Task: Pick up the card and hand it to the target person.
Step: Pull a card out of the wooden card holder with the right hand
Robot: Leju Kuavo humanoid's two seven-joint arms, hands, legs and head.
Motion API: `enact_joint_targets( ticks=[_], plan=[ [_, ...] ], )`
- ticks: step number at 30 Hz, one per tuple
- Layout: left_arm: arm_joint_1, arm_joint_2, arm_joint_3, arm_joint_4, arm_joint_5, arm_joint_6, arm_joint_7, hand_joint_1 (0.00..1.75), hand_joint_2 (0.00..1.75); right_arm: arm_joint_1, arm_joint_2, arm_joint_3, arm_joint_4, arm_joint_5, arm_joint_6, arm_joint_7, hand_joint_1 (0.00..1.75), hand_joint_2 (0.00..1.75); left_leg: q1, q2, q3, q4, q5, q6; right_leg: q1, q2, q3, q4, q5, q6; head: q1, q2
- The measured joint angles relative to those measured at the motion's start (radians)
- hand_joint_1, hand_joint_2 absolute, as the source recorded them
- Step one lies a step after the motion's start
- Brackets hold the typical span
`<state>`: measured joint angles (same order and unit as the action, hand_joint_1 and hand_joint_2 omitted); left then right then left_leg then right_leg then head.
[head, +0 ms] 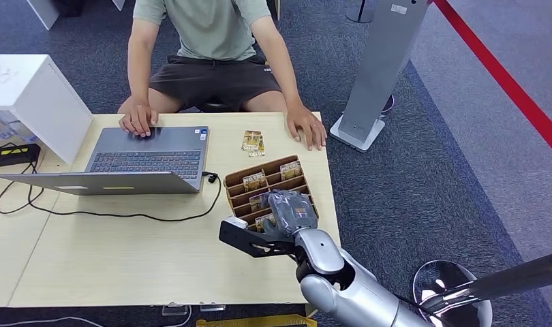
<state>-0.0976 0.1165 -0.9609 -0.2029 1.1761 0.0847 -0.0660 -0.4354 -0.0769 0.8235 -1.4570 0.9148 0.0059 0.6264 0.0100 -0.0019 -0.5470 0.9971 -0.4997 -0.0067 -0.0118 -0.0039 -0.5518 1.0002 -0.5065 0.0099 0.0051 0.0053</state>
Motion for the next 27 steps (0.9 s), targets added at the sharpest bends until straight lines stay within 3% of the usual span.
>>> enact_joint_targets(
  ticks=[17,27],
  plan=[
    [0.000,-0.001,0.000,0.000,0.003,0.002,0.010,0.00,0.00,0.000,0.026,0.009,0.036,0.000,0.004,0.000,0.85,1.75,0.000,0.000,0.000,0.000,0.000,0.000,0.000,0.000,0.000,0.000,0.000,0.000,0.000,0.000],
    [0.000,-0.001,0.000,0.000,0.003,0.002,0.010,0.00,0.00,0.000,0.029,0.011,0.053,-0.003,0.004,0.000,0.91,1.75,0.000,0.000,0.000,0.000,0.000,0.000,0.000,0.000,0.000,0.000,0.000,0.000,0.001,0.000]
  ],
)
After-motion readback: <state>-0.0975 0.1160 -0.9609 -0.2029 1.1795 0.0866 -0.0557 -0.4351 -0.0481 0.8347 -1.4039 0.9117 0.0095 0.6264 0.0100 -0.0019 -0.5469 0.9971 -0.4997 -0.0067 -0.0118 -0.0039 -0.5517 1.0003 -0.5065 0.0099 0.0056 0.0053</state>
